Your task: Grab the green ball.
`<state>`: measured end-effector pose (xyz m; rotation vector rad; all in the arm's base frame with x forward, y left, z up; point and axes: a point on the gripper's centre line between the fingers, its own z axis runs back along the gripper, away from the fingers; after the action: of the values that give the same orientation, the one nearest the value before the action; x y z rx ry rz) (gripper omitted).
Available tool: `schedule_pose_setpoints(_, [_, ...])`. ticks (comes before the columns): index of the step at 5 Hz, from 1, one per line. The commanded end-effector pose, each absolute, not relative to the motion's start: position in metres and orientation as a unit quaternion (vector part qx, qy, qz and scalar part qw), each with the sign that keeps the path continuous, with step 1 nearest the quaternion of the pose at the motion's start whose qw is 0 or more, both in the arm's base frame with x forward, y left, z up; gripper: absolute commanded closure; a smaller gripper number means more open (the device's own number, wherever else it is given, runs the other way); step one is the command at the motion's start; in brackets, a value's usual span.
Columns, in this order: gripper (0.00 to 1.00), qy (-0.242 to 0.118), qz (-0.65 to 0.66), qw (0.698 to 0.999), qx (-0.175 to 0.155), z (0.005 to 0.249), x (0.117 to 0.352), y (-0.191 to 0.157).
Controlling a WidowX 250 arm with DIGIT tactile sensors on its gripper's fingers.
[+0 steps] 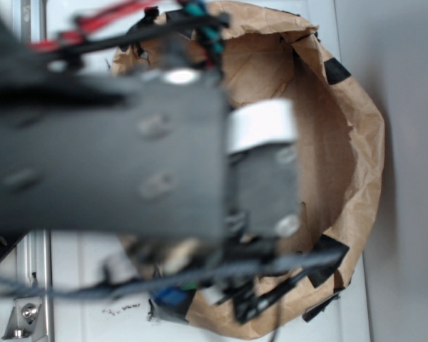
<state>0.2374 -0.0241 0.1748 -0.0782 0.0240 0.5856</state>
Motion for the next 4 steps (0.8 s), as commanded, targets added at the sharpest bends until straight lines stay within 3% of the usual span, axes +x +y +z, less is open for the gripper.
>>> schedule_pose_setpoints(1, [0.0,0.032,0.352,0.926,-0.129,0.15,0.257,-0.009])
schedule_pose_setpoints(3, [0.0,0.034,0.357,0.926,-0.118,0.104,0.256,-0.014])
schedule_pose_setpoints(4, [0.0,0.057,0.354,0.927,-0.112,0.084,0.249,-0.021])
